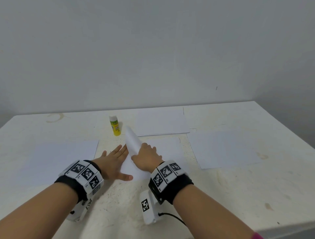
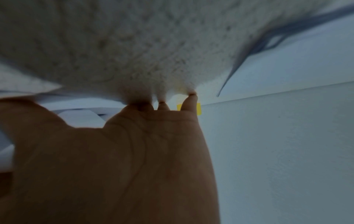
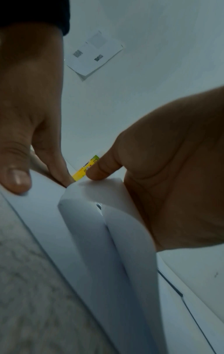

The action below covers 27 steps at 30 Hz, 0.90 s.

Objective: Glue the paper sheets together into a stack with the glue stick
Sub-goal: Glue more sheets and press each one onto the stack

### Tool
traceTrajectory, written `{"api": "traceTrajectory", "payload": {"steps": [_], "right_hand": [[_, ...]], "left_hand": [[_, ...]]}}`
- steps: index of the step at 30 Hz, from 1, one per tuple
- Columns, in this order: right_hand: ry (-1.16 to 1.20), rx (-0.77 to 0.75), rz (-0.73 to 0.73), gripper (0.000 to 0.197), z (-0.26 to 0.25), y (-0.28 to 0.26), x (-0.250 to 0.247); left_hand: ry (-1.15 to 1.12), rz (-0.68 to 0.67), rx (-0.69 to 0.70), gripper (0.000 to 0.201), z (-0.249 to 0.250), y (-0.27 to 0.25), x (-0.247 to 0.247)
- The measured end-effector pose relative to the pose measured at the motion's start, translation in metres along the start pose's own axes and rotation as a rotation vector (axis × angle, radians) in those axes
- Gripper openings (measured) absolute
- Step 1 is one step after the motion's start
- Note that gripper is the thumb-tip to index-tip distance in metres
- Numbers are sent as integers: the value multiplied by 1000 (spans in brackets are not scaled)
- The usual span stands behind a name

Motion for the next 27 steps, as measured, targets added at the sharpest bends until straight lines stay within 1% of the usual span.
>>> {"api": "traceTrajectory", "payload": {"steps": [5, 21, 25, 27], "right_hand": [[-24, 21, -7, 53, 8, -2, -2], [-53, 38, -33, 63, 6, -3, 1], [-80, 31, -76, 75, 7, -4, 1], [-76, 29, -83, 77, 7, -5, 1]], "left_hand": [[-4, 2, -1, 156, 0, 1, 1], [8, 0, -7, 158, 1, -2, 0], [6, -5, -1, 158, 3, -5, -2], [4, -8, -2, 160, 4, -6, -2]]}}
Point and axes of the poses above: each hand's wrist, its own y-axis towards the middle knuckle, its own x-axis out of the palm, z = x × y, the point moved 6 cm from there along y, towards the middle knuckle, and after that the axes turned 5 degrees about -x, right-handed, at the moved point
